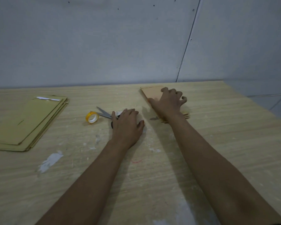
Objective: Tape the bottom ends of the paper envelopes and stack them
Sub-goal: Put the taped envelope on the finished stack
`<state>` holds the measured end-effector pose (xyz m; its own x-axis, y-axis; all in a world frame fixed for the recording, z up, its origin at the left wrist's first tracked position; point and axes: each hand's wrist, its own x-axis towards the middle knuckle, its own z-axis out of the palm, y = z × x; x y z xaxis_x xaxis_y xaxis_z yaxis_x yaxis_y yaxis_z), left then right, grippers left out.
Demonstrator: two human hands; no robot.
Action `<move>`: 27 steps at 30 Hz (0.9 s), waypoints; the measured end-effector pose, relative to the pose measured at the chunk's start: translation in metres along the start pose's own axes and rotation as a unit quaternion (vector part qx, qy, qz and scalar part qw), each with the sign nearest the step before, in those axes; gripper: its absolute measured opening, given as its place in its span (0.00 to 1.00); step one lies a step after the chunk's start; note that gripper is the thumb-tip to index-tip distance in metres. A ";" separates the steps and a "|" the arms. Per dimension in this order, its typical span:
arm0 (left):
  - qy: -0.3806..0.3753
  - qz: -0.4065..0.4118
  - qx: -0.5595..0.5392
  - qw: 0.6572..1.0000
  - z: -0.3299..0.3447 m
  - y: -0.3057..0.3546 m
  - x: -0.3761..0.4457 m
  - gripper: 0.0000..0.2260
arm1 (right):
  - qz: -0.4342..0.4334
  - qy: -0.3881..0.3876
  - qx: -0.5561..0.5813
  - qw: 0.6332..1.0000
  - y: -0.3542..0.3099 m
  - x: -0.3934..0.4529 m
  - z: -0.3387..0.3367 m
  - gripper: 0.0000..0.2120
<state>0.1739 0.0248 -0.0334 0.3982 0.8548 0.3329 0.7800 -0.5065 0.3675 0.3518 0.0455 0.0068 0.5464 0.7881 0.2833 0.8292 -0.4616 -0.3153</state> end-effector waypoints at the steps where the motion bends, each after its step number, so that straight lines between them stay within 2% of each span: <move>1: 0.010 0.004 -0.008 1.000 0.000 0.000 0.000 0.18 | -0.025 0.041 0.024 0.999 -0.002 -0.006 0.001 0.26; 3: 0.046 0.015 -0.035 0.998 -0.002 0.000 -0.002 0.15 | -0.076 0.102 0.071 0.989 -0.008 -0.021 0.004 0.14; 4: 0.066 0.021 -0.054 0.996 -0.004 0.000 -0.003 0.13 | -0.099 0.121 0.090 0.984 -0.012 -0.028 0.007 0.11; 10: 0.187 0.064 -0.126 0.972 -0.028 -0.012 -0.020 0.07 | -0.216 0.198 0.174 0.940 -0.030 -0.075 0.007 0.09; 13: 0.219 0.102 -0.128 0.962 -0.045 -0.032 -0.035 0.06 | -0.289 0.169 0.213 0.918 -0.043 -0.097 0.004 0.08; 15: 0.235 0.100 -0.111 0.960 -0.056 -0.050 -0.045 0.03 | -0.339 0.133 0.217 0.906 -0.053 -0.109 0.004 0.07; 19: 0.279 0.047 -0.088 0.955 -0.080 -0.092 -0.061 0.03 | -0.397 0.073 0.237 0.884 -0.075 -0.131 0.006 0.04; 23: 0.315 -0.066 -0.042 0.946 -0.106 -0.136 -0.073 0.07 | -0.435 0.006 0.266 0.860 -0.098 -0.153 0.009 0.03; 27: 0.258 -0.205 0.011 0.944 -0.121 -0.172 -0.085 0.11 | -0.471 -0.057 0.241 0.847 -0.119 -0.171 0.014 0.02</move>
<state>-0.0523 0.0257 -0.0196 -0.2226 0.8062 0.5481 0.8301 -0.1382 0.5403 0.1585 -0.0287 -0.0168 -0.3671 0.7612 0.5346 0.7319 0.5911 -0.3390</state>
